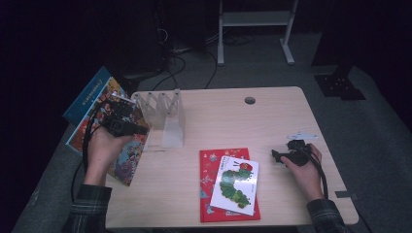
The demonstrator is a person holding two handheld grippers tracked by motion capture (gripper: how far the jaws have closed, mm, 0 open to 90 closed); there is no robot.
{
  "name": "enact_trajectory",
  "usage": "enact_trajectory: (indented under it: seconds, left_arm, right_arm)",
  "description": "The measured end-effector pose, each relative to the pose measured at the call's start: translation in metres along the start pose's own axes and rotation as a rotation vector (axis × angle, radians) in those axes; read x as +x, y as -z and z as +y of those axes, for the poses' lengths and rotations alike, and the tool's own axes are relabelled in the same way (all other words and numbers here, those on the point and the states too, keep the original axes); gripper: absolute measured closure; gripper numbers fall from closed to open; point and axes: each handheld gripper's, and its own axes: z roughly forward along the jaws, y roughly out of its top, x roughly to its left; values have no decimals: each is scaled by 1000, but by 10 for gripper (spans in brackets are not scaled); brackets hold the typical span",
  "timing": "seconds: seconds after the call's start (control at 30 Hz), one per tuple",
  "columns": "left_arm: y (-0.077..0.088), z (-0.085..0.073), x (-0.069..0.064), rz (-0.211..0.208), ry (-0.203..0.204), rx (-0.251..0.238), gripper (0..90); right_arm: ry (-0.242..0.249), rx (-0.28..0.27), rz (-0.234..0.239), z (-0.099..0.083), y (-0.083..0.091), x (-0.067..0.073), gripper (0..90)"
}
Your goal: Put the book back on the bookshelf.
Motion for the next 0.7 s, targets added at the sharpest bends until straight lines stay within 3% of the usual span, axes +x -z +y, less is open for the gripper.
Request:
enact_trajectory:
  seconds: [0.27,0.37,0.7]
  left_arm:
    - [-24,-14,-11,-12,-38,16,897]
    - [-38,-23,-17,13,-52,8,863]
    - [-69,-43,-26,-21,-63,38,805]
  right_arm:
    - [0,0,0,0,0,0,124]
    - [0,0,0,0,0,0,124]
    - [0,1,0,0,0,0,123]
